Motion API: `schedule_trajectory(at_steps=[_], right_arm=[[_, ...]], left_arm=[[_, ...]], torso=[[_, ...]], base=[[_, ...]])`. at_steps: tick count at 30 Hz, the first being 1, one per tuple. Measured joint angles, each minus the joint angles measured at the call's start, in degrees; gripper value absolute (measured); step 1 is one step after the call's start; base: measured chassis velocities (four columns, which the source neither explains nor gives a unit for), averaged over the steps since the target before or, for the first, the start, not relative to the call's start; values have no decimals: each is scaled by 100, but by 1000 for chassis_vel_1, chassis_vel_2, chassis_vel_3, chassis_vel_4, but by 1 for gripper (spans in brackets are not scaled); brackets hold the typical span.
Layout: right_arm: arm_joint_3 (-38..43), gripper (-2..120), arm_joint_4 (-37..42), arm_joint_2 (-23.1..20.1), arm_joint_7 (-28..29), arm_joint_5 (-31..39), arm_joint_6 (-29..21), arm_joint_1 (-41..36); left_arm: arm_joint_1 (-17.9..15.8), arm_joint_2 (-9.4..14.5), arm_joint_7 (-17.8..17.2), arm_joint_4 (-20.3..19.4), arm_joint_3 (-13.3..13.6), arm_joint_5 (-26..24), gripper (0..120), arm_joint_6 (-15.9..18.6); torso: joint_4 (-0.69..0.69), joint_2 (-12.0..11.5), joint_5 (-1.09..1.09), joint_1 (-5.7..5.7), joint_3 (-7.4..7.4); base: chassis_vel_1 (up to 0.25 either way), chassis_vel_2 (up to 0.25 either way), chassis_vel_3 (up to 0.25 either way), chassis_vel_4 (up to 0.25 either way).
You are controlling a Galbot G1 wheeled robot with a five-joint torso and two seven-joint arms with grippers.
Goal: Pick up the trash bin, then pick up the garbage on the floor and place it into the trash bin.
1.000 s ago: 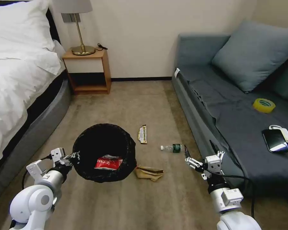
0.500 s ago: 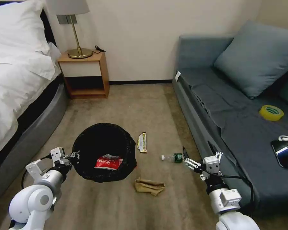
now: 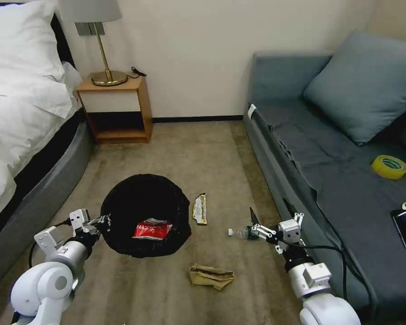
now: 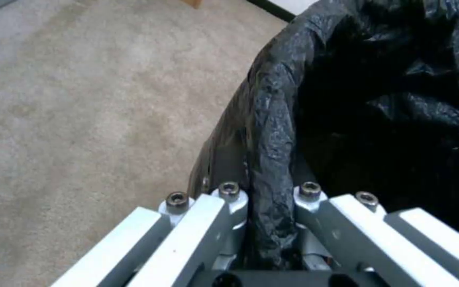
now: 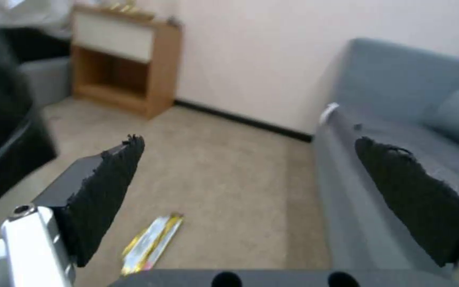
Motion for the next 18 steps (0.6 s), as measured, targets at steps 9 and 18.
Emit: schedule_trajectory(at_steps=[9, 18], right_arm=[[-1261, 100, -677, -1467, -14, 1513, -619, 1261], [-3546, 100, -1777, -1848, -26, 2605, -1031, 3668]], left_arm=[[-62, 40, 119, 149, -5, -12, 4, -24], [-128, 70, 175, 280, -24, -37, 4, -45]], torso=[[0, 0, -1, 0, 0], [2, 0, -2, 0, 1]], base=[[0, 0, 0, 0], [0, 0, 0, 0]])
